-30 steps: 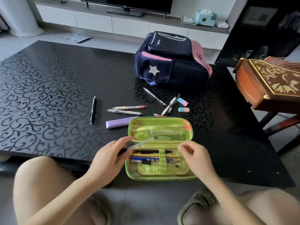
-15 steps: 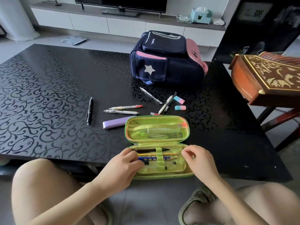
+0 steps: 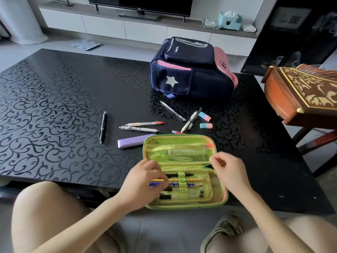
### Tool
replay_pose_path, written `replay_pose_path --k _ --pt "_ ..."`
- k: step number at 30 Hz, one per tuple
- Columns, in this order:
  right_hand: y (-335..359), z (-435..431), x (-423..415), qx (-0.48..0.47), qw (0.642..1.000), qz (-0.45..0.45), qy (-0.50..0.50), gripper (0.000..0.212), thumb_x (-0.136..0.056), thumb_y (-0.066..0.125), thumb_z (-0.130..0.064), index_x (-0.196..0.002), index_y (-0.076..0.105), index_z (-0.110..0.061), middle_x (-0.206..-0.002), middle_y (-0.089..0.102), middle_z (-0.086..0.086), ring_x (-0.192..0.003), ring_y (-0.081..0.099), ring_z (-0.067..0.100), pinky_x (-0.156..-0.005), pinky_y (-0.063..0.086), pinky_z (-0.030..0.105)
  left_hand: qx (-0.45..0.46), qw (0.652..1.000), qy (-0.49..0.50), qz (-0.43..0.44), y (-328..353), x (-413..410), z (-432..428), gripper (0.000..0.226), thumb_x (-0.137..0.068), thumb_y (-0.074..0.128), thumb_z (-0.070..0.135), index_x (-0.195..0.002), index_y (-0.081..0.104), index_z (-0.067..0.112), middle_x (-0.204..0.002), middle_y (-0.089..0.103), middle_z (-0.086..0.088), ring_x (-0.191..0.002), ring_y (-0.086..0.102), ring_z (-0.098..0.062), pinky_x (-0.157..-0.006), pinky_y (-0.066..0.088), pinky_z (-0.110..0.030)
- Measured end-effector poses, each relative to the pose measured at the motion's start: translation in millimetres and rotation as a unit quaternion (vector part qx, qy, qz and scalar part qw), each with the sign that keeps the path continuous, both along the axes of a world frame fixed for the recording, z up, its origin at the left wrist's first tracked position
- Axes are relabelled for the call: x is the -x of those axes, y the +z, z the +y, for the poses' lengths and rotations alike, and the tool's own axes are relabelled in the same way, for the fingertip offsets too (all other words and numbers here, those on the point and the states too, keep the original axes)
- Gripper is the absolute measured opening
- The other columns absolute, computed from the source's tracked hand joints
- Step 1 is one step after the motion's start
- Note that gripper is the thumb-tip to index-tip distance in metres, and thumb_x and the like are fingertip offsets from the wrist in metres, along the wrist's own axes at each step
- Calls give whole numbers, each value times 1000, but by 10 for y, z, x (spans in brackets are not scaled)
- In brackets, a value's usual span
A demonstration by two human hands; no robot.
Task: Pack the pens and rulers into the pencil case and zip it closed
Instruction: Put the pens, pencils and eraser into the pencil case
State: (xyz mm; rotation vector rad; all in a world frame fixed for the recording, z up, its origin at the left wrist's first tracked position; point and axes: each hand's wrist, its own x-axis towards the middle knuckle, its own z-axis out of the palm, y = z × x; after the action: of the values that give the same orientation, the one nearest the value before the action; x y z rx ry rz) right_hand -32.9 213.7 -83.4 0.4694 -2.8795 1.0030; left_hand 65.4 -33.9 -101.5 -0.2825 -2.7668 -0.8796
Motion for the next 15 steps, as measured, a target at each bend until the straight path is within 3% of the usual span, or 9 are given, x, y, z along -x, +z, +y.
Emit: replay_pose_path --k 3,8,10,12,15 --pt "135 -264 329 -25 999 43 0 14 -89 57 -18 -87 69 -12 -78 66 -2 -71 60 15 -61 44 23 -15 988 155 9 27 276 -296 10 -78 66 26 -77 73 19 -76 61 3 -74 57 -19 -62 38 -22" --pt "16 -899 1034 -112 993 40 4 23 -92 50 -26 -90 67 -10 -92 66 3 -88 59 24 -63 45 31 7 912 407 -42 -56 625 -980 19 -85 58 16 -99 66 5 -97 58 -20 -88 54 -39 -76 42 -39" --pt "-36 -1155 1305 -157 987 31 -1 24 -93 49 -25 -93 64 -7 -100 63 8 -96 57 29 -68 39 31 18 884 461 -75 -83 739 -1215 27 -87 57 19 -106 59 1 -106 53 -26 -97 50 -43 -83 42 -44" --pt "-60 -1371 1513 -209 978 25 -6 25 -94 49 -27 -100 61 -6 -109 61 12 -105 53 32 -77 42 36 29 864 487 -123 -113 842 -1369 34 -87 58 27 -109 54 1 -112 50 -27 -104 47 -44 -86 42 -47" --pt "-138 -1594 1729 -285 958 27 -7 30 -94 50 -30 -110 59 -6 -117 59 12 -112 50 31 -88 43 39 50 856 485 -170 -165 958 -1491 40 -87 58 33 -111 52 0 -115 49 -24 -109 46 -42 -86 43 -46"
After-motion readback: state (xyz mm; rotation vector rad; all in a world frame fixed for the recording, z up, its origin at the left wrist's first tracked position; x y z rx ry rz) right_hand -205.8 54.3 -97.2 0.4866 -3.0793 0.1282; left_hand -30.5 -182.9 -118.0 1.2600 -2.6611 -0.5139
